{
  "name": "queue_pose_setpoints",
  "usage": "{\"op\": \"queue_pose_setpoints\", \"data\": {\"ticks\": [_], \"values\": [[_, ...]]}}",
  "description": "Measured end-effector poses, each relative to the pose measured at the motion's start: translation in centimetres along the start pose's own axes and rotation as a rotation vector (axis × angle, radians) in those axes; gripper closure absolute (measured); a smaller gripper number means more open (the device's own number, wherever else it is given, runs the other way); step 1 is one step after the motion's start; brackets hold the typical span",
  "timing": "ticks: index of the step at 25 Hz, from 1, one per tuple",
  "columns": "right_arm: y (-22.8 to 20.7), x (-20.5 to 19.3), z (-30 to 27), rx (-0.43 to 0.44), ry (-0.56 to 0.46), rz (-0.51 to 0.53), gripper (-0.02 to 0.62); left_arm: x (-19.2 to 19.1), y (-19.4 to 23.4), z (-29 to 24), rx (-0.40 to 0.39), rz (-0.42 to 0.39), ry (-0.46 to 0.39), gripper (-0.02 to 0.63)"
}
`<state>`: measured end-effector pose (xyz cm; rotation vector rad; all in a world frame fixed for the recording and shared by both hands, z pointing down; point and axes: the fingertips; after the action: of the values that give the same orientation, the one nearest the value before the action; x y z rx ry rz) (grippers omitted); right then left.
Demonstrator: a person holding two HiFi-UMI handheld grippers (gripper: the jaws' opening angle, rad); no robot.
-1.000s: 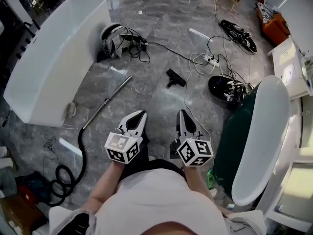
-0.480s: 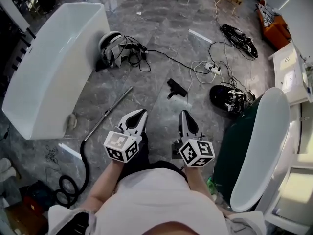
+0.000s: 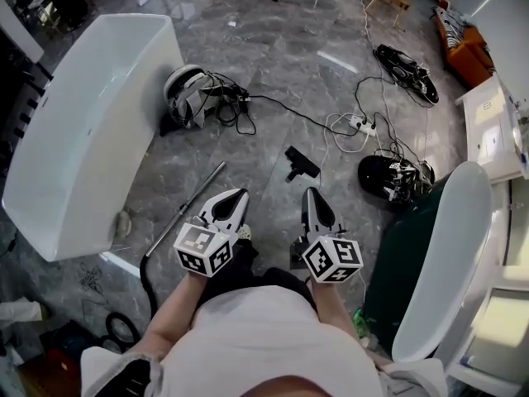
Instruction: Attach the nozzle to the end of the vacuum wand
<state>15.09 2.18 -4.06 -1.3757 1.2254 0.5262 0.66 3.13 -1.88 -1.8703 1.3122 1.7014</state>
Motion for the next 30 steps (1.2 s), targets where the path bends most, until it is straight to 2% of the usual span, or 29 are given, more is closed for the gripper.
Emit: {"op": "queue_pose_setpoints", "data": {"ticks": [3, 7, 14, 18, 26, 30], "values": [[-0.1, 0.2, -2.1, -0.003, -0.01, 0.0, 0.58, 0.3, 1.6, -1.1, -0.027, 0.0, 0.004, 0.595], [-0.5, 0.9, -3.5, -0.002, -0.017, 0.006, 0.58, 1.1, 3.0, -2.1, -0.014, -0.004, -0.003, 0.595], [-1.2, -0.2, -5.1, 0.016, 0.063, 0.013, 0.58, 0.3, 3.9, -3.0, 0.014, 0.027, 0.016, 0.595], [-1.3, -0.1, -6.7, 0.054, 0.096, 0.025, 0.58, 0.4, 4.4, -3.8, 0.037, 0.049, 0.019, 0.595], [-3.2, 3.2, -10.4, 0.096, 0.115, 0.071, 0.58, 2.9, 5.0, -7.7, 0.106, 0.052, -0.013, 0.595], [-4.9, 4.3, -11.7, 0.132, 0.115, 0.081, 0.58, 3.3, 5.0, -9.5, 0.115, 0.052, -0.043, 0.595]]}}
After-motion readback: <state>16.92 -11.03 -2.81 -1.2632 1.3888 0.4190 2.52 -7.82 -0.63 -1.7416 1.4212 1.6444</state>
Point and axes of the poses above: the fingertips, and each gripper's own axes: z backward along the fingers, y to its left, x out of its top, and after that the axes turned 3 degrees about -z, right-handed
